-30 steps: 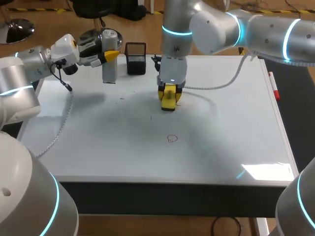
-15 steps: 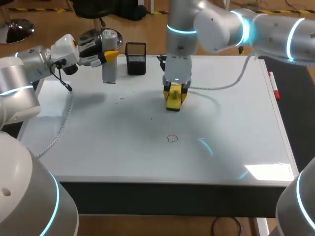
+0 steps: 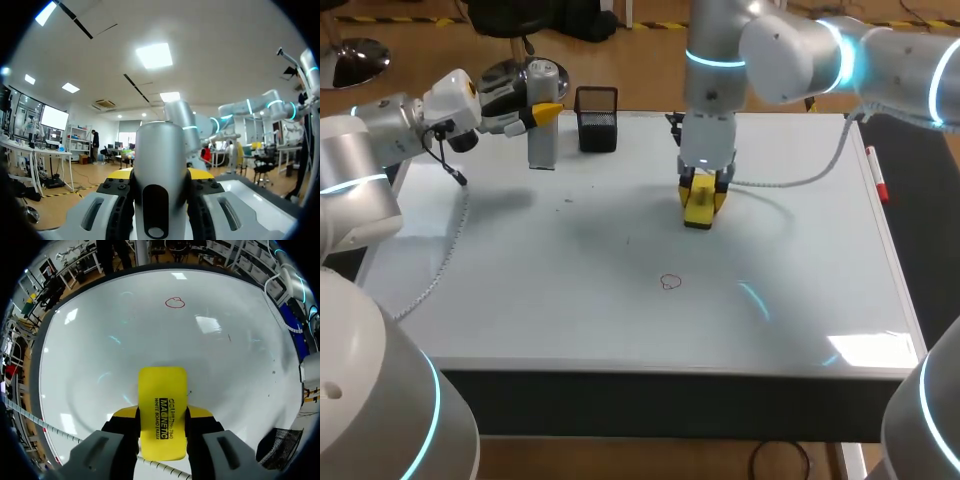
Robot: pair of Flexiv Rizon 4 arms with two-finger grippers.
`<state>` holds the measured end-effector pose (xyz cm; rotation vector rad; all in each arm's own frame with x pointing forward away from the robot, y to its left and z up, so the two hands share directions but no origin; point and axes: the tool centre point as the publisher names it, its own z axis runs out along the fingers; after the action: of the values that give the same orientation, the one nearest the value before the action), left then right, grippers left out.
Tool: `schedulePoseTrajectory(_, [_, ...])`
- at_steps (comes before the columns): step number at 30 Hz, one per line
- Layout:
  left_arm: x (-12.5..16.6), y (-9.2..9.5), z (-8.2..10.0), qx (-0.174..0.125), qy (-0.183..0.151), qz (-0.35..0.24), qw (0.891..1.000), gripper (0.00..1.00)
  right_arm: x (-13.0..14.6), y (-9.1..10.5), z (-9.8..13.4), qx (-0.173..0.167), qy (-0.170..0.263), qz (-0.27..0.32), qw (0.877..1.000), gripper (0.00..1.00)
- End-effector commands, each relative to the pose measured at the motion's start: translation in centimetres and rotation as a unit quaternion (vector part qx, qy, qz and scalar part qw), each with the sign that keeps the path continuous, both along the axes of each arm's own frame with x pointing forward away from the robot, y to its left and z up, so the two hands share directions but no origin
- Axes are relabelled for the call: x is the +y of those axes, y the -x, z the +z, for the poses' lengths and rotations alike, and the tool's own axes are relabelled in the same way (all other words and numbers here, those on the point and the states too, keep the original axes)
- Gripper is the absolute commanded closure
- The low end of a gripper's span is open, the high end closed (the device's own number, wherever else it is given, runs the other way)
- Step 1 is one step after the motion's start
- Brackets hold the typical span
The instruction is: Pick up the inspection probe, press it on each red-marked spot on the whiteboard one by one, put down the probe, pick up the eraser, and wipe off all the red marks.
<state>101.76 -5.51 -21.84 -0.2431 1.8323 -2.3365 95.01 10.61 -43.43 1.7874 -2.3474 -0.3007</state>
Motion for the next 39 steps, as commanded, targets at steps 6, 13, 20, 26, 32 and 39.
schedulePoseTrajectory(6, [0.0,0.1,0.2,0.001,-0.001,0.002,1.0,1.0,-0.9,0.2,-0.5,-0.024,0.005,0.005,1.0,1.0])
schedulePoseTrajectory(13, [0.0,0.1,0.2,0.001,-0.001,0.002,1.0,1.0,-0.4,-0.6,2.7,-0.052,0.016,0.021,0.998,1.0])
schedulePoseTrajectory(20, [0.0,0.1,0.2,0.001,-0.001,0.002,1.0,1.0,-0.3,-1.1,3.6,-0.061,0.019,0.028,0.998,1.0])
schedulePoseTrajectory(26, [0.0,0.1,0.2,0.001,-0.001,0.002,1.0,1.0,-0.3,-1.5,3.4,-0.059,0.017,0.032,0.998,1.0])
schedulePoseTrajectory(32, [0.0,0.1,0.2,0.001,-0.001,0.002,1.0,1.0,-2.0,-3.6,3.1,-0.056,0.018,0.027,0.998,1.0])
schedulePoseTrajectory(39, [0.0,0.1,0.2,0.001,-0.001,0.002,1.0,1.0,-4.6,-7.6,4.0,-0.064,0.043,0.016,0.997,1.0])
